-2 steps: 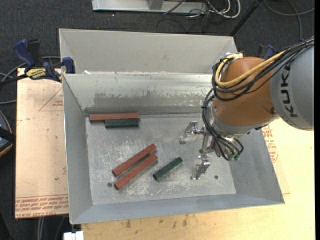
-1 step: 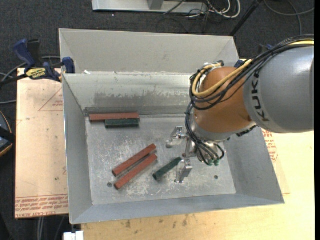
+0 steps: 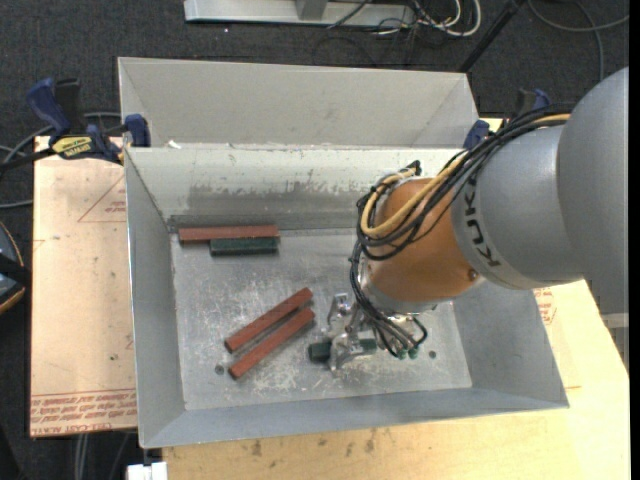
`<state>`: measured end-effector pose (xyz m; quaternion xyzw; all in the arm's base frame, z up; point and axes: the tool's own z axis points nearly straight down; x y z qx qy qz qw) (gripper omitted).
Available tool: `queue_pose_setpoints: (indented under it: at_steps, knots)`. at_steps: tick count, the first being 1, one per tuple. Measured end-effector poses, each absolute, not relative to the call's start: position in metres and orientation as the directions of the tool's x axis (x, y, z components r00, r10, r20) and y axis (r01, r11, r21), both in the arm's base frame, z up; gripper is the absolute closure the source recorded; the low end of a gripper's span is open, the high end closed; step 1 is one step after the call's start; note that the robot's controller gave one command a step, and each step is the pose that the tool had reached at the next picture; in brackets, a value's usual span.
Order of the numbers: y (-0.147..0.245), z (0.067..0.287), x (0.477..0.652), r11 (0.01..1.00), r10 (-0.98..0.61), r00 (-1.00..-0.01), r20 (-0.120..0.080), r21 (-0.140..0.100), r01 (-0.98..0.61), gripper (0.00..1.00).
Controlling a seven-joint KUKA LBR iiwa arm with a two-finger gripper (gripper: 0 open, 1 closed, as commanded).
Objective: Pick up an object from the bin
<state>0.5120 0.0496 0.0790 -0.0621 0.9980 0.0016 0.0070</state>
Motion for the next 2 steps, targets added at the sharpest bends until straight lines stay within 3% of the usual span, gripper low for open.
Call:
queue_pose_setpoints:
  at_steps: [1,2]
  knots:
    - [0.05,0.079,0.512,0.992,-0.124,-0.992,-0.014,0.002,-0.124,1.0]
    - [0.066,0.275,0.516,0.994,-0.113,-0.994,-0.01,0.001,-0.113,1.0]
